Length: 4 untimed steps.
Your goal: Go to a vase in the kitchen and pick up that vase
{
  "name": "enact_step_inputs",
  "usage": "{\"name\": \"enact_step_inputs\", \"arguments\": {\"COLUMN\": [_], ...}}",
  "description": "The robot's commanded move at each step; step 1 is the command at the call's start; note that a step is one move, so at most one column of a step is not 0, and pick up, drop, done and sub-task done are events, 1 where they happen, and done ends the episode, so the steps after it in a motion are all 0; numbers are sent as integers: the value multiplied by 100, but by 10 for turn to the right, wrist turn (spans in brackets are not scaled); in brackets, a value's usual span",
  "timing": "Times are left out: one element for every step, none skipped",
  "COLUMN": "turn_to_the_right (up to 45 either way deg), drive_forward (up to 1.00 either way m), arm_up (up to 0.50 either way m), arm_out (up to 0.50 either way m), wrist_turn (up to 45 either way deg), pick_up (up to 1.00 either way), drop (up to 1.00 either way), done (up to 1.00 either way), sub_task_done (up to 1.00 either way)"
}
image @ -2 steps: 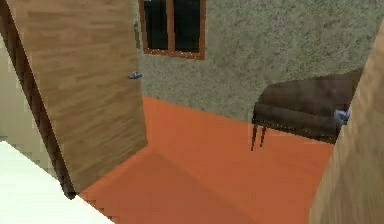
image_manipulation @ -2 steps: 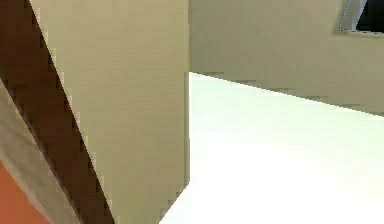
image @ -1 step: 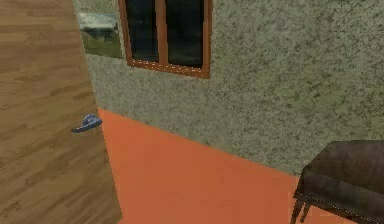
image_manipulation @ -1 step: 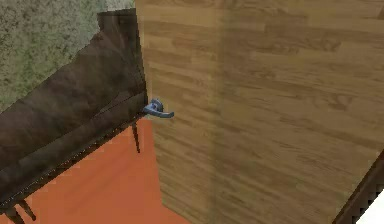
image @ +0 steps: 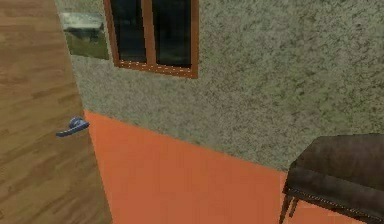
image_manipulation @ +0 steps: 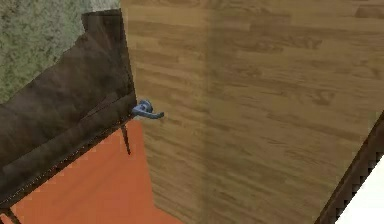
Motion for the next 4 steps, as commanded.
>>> {"name": "enact_step_inputs", "arguments": {"turn_to_the_right": [0, 180, 0, -450], "drive_forward": [100, 0, 5, 0], "arm_up": [0, 0, 0, 0], "arm_out": [0, 0, 0, 0], "wrist_turn": [0, 0, 0, 0], "pick_up": [0, 0, 0, 0], "drop": [0, 0, 0, 0], "done": [0, 0, 0, 0], "sub_task_done": [0, 0, 0, 0]}}
